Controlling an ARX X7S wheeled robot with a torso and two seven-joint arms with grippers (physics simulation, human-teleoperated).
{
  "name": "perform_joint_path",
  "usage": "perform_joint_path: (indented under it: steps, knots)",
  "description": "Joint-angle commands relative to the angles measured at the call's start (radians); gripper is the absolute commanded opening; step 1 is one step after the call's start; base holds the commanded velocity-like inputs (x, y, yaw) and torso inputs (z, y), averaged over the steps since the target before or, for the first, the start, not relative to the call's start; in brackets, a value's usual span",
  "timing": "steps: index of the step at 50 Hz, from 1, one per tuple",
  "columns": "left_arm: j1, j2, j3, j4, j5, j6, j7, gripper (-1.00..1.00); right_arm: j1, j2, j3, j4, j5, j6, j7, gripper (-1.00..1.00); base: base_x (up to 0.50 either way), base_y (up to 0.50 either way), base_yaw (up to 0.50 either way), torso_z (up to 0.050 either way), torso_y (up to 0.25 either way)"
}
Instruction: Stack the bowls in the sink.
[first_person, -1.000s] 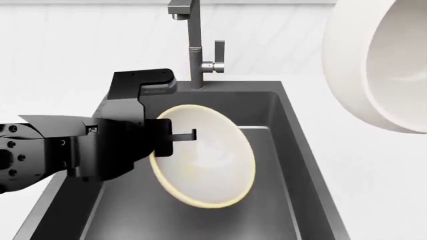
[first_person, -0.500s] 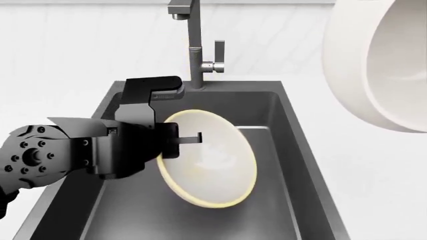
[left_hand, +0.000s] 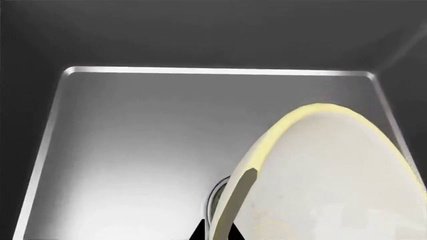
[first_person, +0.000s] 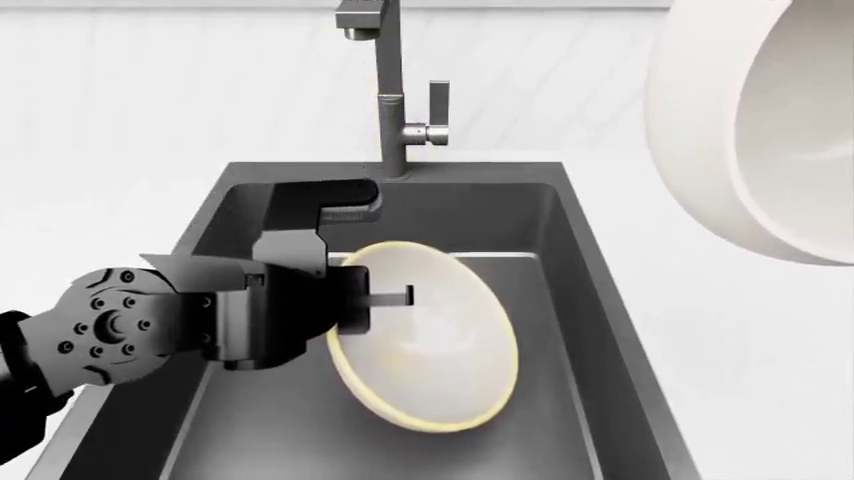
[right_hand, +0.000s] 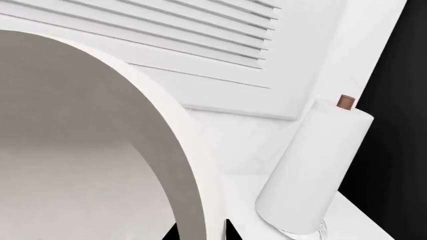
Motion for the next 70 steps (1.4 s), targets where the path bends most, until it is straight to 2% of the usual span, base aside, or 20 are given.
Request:
perform_joint_path:
  steps: [1, 31, 32, 51, 70]
  knots:
    - [0.024, 0.014, 0.007, -0.022, 0.022, 0.01, 0.021, -1.0, -0.002, 0.001, 0.008, -0.001, -0.009, 0.004, -0.005, -1.0, 0.02, 0.0, -0.01, 0.0, 0.0]
    - [0.051, 0.026, 0.04, -0.049, 0.049, -0.012, 0.034, -1.0, -0.006, 0.02, 0.024, -0.003, 0.005, 0.018, 0.004, -1.0, 0.02, 0.0, 0.0, 0.0, 0.0]
    - [0.045, 0.025, 0.044, -0.045, 0.047, -0.023, 0.028, 1.0, -0.007, 0.021, 0.025, -0.003, 0.005, 0.017, 0.004, -1.0, 0.02, 0.0, -0.01, 0.0, 0.0]
    - [-0.099, -0.074, 0.01, 0.075, -0.045, -0.087, -0.127, 1.0, -0.012, 0.021, 0.031, -0.007, 0.017, 0.017, 0.016, -1.0, 0.02, 0.0, 0.0, 0.0, 0.0]
    - [-0.332, -0.159, -0.117, 0.138, -0.163, -0.112, -0.225, 1.0, 0.009, -0.01, 0.036, 0.015, 0.044, 0.031, 0.047, -1.0, 0.02, 0.0, 0.0, 0.0, 0.0]
